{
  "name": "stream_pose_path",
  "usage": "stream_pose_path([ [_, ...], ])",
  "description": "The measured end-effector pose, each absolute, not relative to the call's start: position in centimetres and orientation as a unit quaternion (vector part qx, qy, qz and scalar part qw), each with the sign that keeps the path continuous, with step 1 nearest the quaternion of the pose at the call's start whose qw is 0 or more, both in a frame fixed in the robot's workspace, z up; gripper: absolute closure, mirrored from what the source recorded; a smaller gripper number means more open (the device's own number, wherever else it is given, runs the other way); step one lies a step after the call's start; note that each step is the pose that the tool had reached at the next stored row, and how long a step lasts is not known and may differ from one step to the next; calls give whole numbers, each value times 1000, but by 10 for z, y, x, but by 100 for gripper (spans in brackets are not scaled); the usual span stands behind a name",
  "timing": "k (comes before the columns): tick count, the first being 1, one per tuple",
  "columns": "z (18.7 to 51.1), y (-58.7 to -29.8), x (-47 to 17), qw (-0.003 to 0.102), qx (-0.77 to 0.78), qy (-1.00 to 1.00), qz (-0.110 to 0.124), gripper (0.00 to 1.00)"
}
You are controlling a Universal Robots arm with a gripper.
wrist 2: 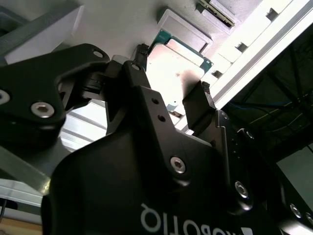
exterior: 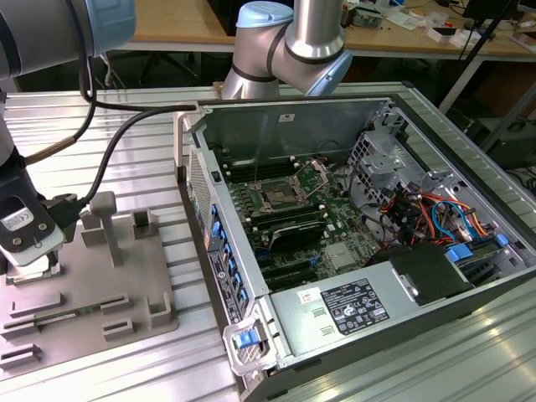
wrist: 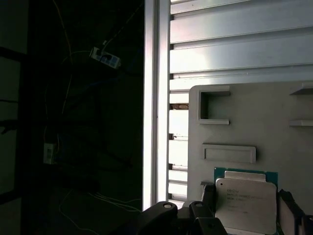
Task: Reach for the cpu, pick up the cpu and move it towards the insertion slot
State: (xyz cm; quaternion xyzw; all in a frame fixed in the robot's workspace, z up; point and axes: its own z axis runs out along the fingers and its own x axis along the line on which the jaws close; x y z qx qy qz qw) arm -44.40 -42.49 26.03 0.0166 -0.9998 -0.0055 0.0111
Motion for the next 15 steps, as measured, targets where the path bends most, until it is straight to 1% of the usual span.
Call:
stream_pose_path([
  [15, 268, -425, -444, 11, 17, -1000, -6, 45],
])
